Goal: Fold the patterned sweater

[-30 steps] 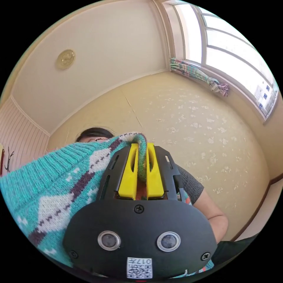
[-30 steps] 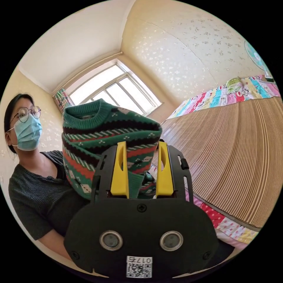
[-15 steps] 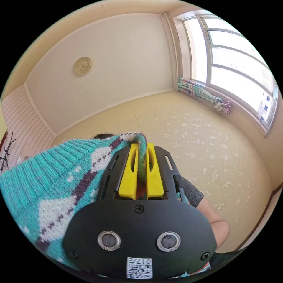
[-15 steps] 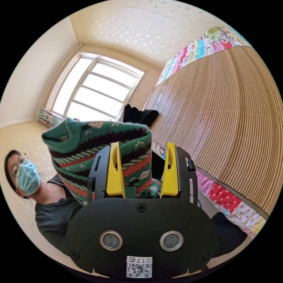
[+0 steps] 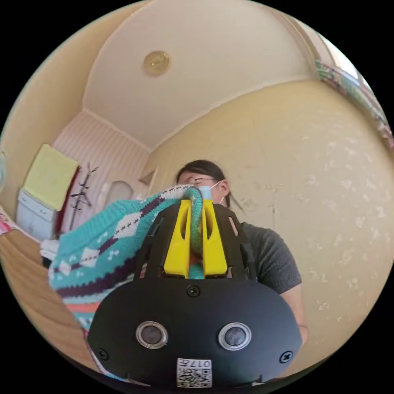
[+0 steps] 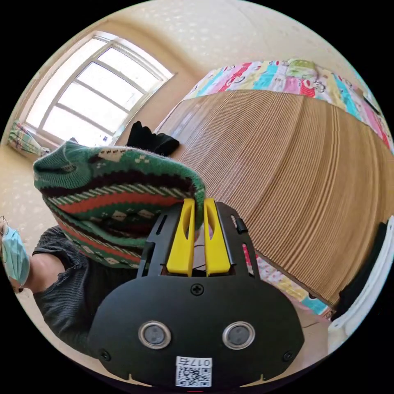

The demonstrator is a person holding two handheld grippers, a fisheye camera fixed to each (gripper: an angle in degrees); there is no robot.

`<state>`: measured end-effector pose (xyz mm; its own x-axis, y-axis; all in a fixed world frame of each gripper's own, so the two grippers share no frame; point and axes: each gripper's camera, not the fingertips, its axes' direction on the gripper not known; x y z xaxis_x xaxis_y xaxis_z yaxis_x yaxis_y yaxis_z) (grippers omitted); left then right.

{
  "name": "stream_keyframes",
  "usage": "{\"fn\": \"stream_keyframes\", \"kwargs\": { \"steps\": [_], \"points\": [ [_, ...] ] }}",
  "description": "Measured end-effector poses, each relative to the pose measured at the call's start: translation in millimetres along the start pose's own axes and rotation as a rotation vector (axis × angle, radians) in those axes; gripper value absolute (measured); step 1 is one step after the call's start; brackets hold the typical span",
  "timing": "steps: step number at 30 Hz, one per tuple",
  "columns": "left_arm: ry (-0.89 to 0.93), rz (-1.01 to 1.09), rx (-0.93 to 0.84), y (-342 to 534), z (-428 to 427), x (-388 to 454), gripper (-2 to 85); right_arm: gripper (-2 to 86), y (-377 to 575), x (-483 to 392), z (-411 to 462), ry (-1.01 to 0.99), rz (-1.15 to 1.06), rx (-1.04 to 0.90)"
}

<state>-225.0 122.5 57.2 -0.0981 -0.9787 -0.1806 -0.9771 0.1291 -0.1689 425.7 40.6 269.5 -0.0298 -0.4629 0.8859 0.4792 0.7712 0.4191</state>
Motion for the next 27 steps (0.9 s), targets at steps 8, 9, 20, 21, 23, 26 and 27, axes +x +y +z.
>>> {"fn": "stream_keyframes", "kwargs": {
  "steps": [8, 9, 20, 21, 23, 26, 27],
  "points": [
    [-0.622, -0.174, 0.044, -18.0, -61.1, 19.0, 4.2, 3.5, 59.1, -149.3, -160.0, 0.353, -0.048, 0.620],
    [-0.656, -0.201, 0.096, -13.0, -66.2, 17.6, 4.2, 3.5, 68.2, -156.9, -169.1, 0.317, -0.058, 0.674],
    [-1.406, 0.260, 0.428, -29.6, 105.4, 107.2, 4.3, 3.5, 220.0, -266.0, -192.7, 0.245, -0.044, 1.410],
    [-1.474, 0.340, 0.450, -33.0, 128.5, 109.2, 4.3, 3.5, 224.4, -265.2, -193.3, 0.231, -0.041, 1.429],
    [-1.528, 0.431, 0.466, -39.7, 149.8, 100.8, 4.4, 3.5, 232.3, -254.7, -194.4, 0.193, -0.024, 1.482],
    [-1.614, 0.522, 0.395, -62.8, 163.0, 53.0, 4.6, 3.7, 205.0, -232.9, -191.8, 0.283, 0.040, 1.458],
    [-1.627, 0.487, 0.331, -80.5, 157.8, 19.1, 4.6, 3.7, 192.4, -226.6, -191.9, 0.318, 0.064, 1.430]
  ]
}}
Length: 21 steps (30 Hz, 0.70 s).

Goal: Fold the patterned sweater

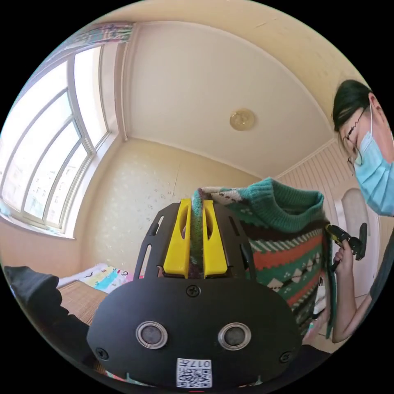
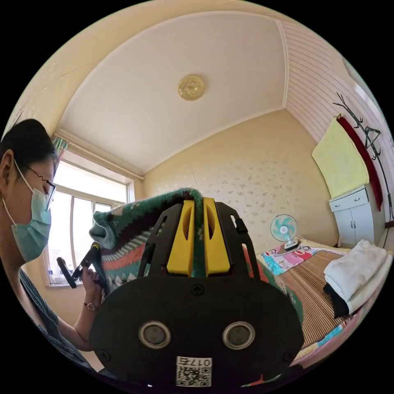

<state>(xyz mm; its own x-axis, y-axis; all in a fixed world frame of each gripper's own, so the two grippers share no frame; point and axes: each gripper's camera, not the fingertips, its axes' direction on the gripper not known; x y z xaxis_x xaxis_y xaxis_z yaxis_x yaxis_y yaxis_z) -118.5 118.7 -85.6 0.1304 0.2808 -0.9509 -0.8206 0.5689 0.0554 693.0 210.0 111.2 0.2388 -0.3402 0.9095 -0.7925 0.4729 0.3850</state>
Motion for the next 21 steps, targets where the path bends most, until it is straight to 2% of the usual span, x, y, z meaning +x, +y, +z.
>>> {"fn": "stream_keyframes", "kwargs": {
  "steps": [2, 3, 5, 6, 7, 8, 9, 11, 13, 17, 19, 21],
  "points": [
    [0.030, -0.009, -0.146, 9.3, 76.9, -15.9, 4.7, 4.1, -4.1, 21.3, 83.1, 0.153, -0.066, -0.173],
    [0.057, -0.025, -0.264, 23.5, 137.5, -33.2, 4.9, 4.2, -3.1, 29.7, 109.1, 0.181, -0.085, -0.221],
    [0.074, -0.076, -0.470, 60.6, 232.2, -66.7, 5.5, 5.2, 17.4, 81.2, 228.0, 0.241, -0.111, -0.430],
    [0.062, -0.105, -0.638, 95.0, 291.0, -88.2, 6.3, 5.5, 27.5, 98.5, 259.4, 0.240, -0.098, -0.508],
    [0.030, -0.111, -0.781, 133.6, 332.9, -102.7, 6.5, 6.2, 56.0, 135.7, 317.9, 0.237, -0.057, -0.709],
    [0.009, -0.111, -0.853, 153.7, 347.3, -107.8, 6.6, 6.4, 94.1, 174.1, 357.2, 0.235, 0.065, -0.911],
    [-0.033, -0.111, -0.975, 191.7, 362.6, -114.2, 5.3, 6.3, 114.4, 190.4, 367.1, 0.230, 0.138, -0.983],
    [-0.037, -0.105, -1.051, 239.0, 357.1, -112.8, 4.9, 5.3, 189.8, 216.6, 366.6, 0.035, 0.218, -1.116],
    [0.075, -0.057, -1.100, 294.9, 324.6, -94.4, 5.3, 4.1, 242.1, 220.9, 350.4, 0.012, 0.178, -1.170],
    [0.139, -0.092, -1.247, 368.6, 260.9, -81.4, 7.1, 2.9, 359.3, 226.6, 316.6, -0.049, 0.079, -1.407],
    [0.173, -0.182, -1.315, 397.5, 212.5, -83.5, 10.1, 2.6, 390.8, 228.7, 298.2, -0.058, 0.056, -1.444],
    [0.162, -0.184, -1.339, 409.6, 174.3, -83.1, 11.6, 2.3, 413.7, 231.6, 279.7, -0.079, 0.054, -1.457]
  ]
}}
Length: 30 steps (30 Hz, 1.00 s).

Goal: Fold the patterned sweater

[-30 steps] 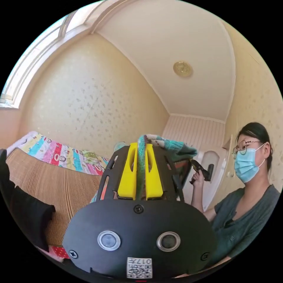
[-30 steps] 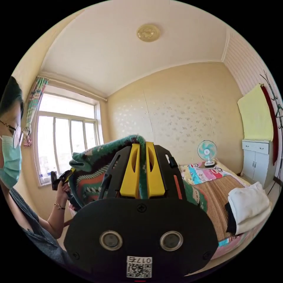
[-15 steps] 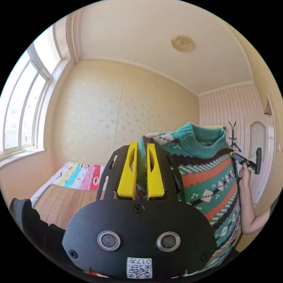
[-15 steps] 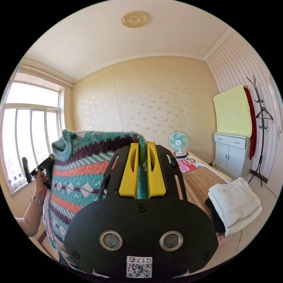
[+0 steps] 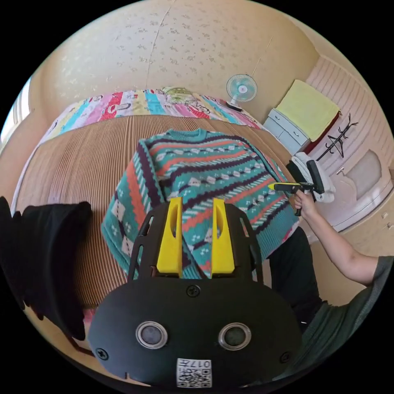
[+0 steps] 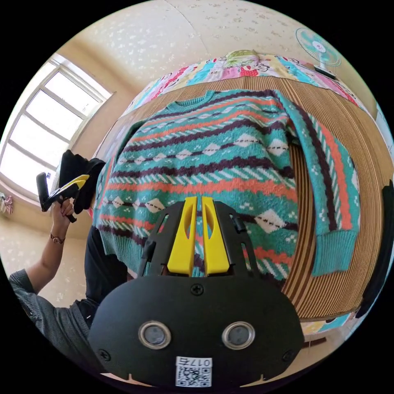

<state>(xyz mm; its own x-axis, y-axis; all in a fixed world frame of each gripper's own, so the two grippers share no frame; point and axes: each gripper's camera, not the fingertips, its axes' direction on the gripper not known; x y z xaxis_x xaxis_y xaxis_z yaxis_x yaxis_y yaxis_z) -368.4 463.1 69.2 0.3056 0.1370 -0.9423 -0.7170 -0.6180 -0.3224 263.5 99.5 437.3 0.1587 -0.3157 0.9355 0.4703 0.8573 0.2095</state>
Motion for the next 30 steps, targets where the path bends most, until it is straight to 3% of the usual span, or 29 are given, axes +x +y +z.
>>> {"fn": "stream_keyframes", "kwargs": {
  "steps": [6, 10, 14, 17, 20, 22, 24, 27, 30],
  "points": [
    [-0.040, 0.184, -0.302, 80.2, 28.2, 6.5, 12.5, 1.0, 46.0, 37.3, 0.0, -0.122, 0.058, 0.196],
    [-0.263, 0.366, -0.329, 97.2, 30.6, 17.0, 8.8, 0.7, 54.8, 60.6, -4.2, -0.174, 0.045, 0.234],
    [-0.363, 0.412, -0.365, 101.2, 16.3, 4.9, 3.5, 0.6, 65.1, 77.7, -9.4, -0.204, 0.027, 0.270],
    [-0.207, 0.287, -0.317, 91.8, -31.5, -38.2, 1.5, 0.7, 70.6, 90.2, -12.4, -0.230, 0.014, 0.288],
    [0.124, 0.058, -0.075, 77.0, -116.2, -110.2, 0.8, 0.7, 76.4, 103.6, -14.0, -0.260, -0.005, 0.317],
    [0.448, -0.074, 0.155, 68.6, -178.7, -167.6, 0.5, 0.6, 78.9, 110.8, -15.1, -0.272, -0.009, 0.328],
    [0.611, -0.128, 0.319, 60.0, -218.7, -198.6, 0.4, 0.6, 81.0, 114.3, -16.5, -0.264, -0.016, 0.336],
    [0.765, -0.167, 0.514, 23.5, -267.7, -225.6, 0.4, 0.5, 83.9, 117.2, -18.1, -0.234, -0.031, 0.348],
    [0.881, -0.134, 0.563, -46.6, -277.2, -209.8, 0.7, 0.5, 86.0, 118.3, -19.1, -0.197, -0.045, 0.358]
  ]
}}
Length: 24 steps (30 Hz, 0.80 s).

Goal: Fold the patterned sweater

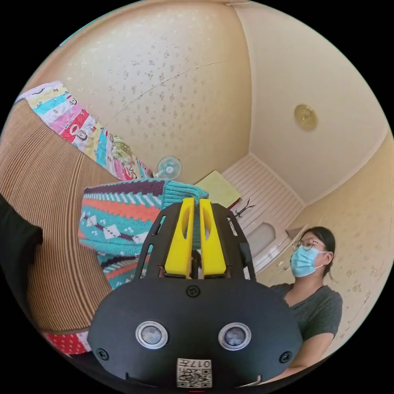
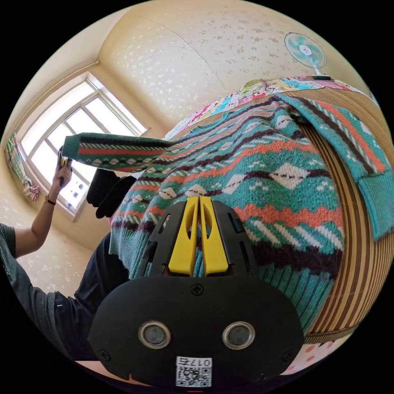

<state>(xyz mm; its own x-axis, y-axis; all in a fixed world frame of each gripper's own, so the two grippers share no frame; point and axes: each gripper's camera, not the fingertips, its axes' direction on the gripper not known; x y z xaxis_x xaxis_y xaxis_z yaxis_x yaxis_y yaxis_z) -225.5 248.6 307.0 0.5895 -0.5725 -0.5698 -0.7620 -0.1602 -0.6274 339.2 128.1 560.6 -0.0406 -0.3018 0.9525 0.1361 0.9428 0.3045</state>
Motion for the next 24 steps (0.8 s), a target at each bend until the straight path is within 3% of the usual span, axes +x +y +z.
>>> {"fn": "stream_keyframes", "kwargs": {
  "steps": [6, 10, 14, 17, 20, 22, 24],
  "points": [
    [0.151, -0.049, -0.216, -59.2, 199.1, -34.6, 3.6, 0.5, 1.2, 9.1, -3.7, 0.008, -0.006, 0.004],
    [0.052, -0.109, -0.456, -43.4, 308.0, -98.5, 9.9, 0.5, 2.1, 16.6, -4.5, 0.001, -0.006, 0.009],
    [0.053, -0.109, -0.489, -6.9, 311.1, -130.3, 9.4, 0.4, 1.0, 27.8, -2.8, -0.029, 0.012, 0.000],
    [0.017, -0.185, -0.466, 31.9, 264.5, -152.4, 8.8, 0.4, 1.1, 32.8, -1.2, -0.041, 0.016, 0.004],
    [-0.225, -0.113, -0.530, 79.1, 190.1, -149.7, 8.8, 0.4, 1.3, 32.8, 2.0, -0.027, 0.007, 0.006],
    [-0.685, 0.026, -0.489, 132.0, 112.1, -126.4, 9.2, 0.4, 1.4, 33.0, 4.2, -0.023, 0.004, 0.008],
    [-0.893, 0.014, -0.455, 178.7, 61.0, -116.8, 10.8, 0.4, 1.4, 33.2, 6.7, -0.020, 0.002, 0.009]
  ]
}}
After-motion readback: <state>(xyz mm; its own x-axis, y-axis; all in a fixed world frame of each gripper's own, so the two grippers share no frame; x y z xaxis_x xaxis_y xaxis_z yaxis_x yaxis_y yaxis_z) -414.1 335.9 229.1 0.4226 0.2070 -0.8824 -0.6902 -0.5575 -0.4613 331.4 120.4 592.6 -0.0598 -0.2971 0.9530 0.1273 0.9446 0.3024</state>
